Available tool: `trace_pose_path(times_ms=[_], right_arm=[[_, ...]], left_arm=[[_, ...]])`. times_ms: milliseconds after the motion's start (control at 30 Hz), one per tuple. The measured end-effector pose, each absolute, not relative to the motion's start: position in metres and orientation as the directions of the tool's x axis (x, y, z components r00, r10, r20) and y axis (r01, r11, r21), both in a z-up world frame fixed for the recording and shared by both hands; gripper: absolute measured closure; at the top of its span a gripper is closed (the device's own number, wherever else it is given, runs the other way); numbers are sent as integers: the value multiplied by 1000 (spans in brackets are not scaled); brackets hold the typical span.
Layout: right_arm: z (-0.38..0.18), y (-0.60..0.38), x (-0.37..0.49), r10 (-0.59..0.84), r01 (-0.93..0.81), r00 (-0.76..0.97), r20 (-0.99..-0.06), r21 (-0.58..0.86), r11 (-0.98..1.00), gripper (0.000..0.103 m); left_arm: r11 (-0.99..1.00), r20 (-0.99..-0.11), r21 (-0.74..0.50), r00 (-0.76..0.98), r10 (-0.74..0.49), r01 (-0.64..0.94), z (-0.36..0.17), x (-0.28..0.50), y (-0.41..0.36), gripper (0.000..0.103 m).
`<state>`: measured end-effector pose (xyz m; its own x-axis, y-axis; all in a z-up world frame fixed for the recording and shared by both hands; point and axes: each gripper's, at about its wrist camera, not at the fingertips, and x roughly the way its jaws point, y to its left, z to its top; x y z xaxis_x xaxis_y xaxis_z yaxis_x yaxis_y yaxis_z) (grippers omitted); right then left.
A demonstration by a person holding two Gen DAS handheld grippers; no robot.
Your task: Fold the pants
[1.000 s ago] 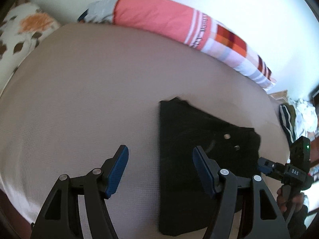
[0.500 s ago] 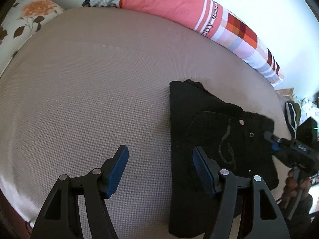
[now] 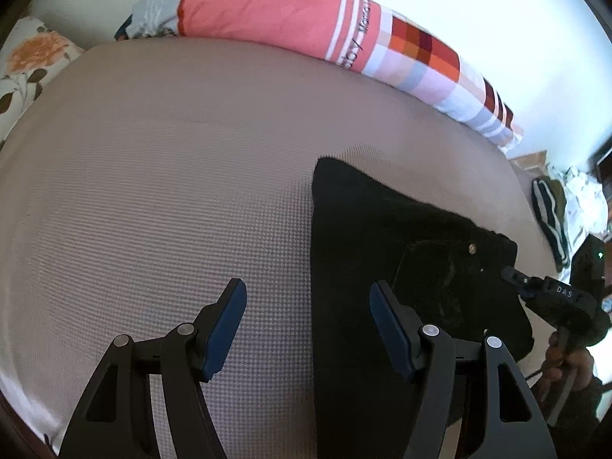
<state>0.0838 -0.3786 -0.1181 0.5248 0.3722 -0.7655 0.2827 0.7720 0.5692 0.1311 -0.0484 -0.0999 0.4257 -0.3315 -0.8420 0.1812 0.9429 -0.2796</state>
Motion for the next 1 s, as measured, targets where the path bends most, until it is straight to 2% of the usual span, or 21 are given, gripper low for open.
trace_pose_path(times_ms=[67,100,133,333,600,1000], right_arm=[[-119,-379,85,369,292,518,-772,565,771,86],[-117,-378,85,357,289,514,-780,549,784,79],[-114,-376,85,332,290,508,-795,521,803,77],[-102,-370,64,309,283,477,-823,477,832,76],[-88,-357,31,300,273,446,-843,447,852,76],[-88,-349,10,357,246,441,-823,494,834,79]], left_arm=[[949,-865,-251,396,-310,192,-111,134,-56,35],[949,-875,-242,379,-303,202,-117,135,-60,35],[951,-886,-229,361,-293,209,-125,136,-63,35],[955,-894,-177,368,-257,238,-131,126,-70,35],[947,-894,-176,360,-268,268,-128,107,-75,35],[939,-889,-180,359,-283,294,-124,88,-81,35]])
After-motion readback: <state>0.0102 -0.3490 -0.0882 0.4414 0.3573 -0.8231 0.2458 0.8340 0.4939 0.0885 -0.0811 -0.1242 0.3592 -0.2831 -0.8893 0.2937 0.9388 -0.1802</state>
